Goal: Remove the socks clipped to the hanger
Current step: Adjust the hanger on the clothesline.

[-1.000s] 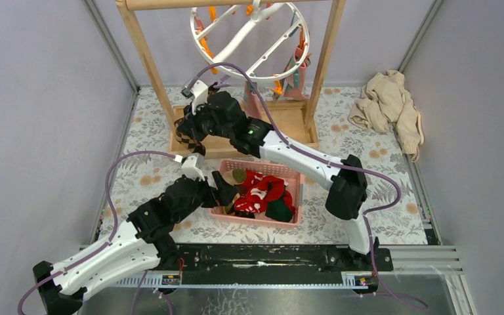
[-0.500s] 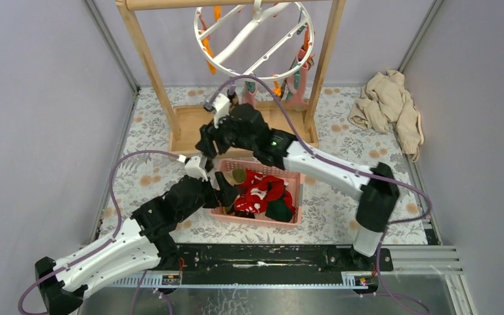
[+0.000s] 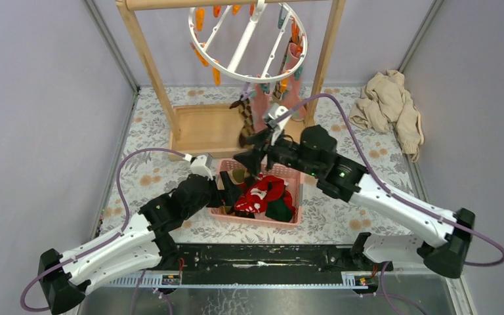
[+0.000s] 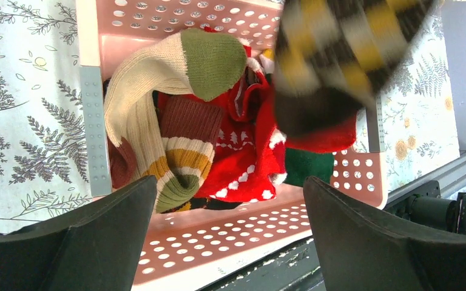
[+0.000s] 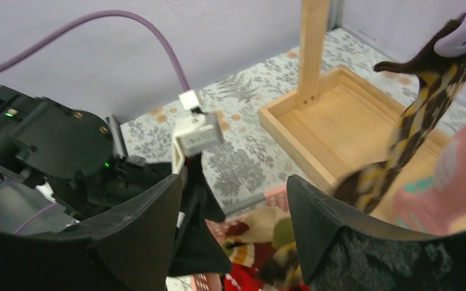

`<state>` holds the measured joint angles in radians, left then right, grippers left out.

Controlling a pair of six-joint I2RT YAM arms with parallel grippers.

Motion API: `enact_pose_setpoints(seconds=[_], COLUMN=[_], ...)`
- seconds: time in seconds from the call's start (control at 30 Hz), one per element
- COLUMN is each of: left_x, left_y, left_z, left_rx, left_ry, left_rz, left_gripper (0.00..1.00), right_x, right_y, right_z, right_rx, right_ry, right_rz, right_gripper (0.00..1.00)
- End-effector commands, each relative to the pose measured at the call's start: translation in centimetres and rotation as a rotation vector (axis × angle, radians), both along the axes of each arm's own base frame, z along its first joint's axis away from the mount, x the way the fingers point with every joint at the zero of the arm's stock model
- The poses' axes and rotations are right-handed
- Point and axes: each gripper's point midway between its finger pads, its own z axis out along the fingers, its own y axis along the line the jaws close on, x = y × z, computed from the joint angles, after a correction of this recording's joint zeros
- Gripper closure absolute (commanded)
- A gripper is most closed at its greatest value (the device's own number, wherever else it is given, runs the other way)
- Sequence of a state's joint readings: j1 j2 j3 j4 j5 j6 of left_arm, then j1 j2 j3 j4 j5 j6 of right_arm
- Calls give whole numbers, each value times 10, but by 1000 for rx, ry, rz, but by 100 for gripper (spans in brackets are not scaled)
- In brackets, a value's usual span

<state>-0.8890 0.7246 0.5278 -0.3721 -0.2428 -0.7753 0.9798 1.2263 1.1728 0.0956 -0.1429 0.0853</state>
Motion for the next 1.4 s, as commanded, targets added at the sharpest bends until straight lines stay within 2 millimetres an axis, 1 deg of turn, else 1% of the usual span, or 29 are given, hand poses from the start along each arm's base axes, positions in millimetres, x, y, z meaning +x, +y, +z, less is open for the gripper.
enact_pose_setpoints(seconds=[0.0,0.03,0.1,0.2,0.23,0.33,0.5,0.63,0.73,0.77,0.83,0.9,0.97,1.13,1.37], left_x=[8,8,8,8,8,7,5,4,3,3,3,3,3,3,3], left_y=[-10,-10,-10,-11,-11,-12,-11,-10,-10,-10,-10,-10,-10,-10,-10], left_z=[16,17,17,18,19,20,23,23,23,23,23,24,25,24,24], left_rx=[-52,-53,-52,-57,-58,-67,-81,-85,-88,-88,-88,-87,-88,-84,-79], left_ry=[-42,-42,-42,-41,-41,-40,-41,-37,-36,-34,-35,-35,-35,-36,-36], left_rz=[0,-1,-1,-3,-4,-7,-8,-9,-9,-10,-10,-10,-10,-8,-10], left_gripper=[1,1,2,1,1,1,1,1,1,1,1,1,1,1,1], right_x=[14,17,28,49,59,81,115,139,154,160,168,173,177,186,189], right_y=[-41,-50,-71,-96,-107,-127,-154,-169,-172,-170,-163,-154,-147,-136,-128], right_z=[3,-3,-8,-21,-23,-32,-46,-48,-44,-45,-41,-35,-30,-34,-50], right_rx=[39,41,46,51,60,88,126,187,225,229,247,267,279,289,287], right_ry=[-9,3,17,54,66,109,161,189,188,191,184,172,165,185,220], right_rz=[-97,-122,-185,-268,-301,-368,-447,-477,-487,-481,-449,-407,-368,-324,-298], right_gripper=[29,29,29,29,30,32,40,49,53,54,56,56,52,45,44])
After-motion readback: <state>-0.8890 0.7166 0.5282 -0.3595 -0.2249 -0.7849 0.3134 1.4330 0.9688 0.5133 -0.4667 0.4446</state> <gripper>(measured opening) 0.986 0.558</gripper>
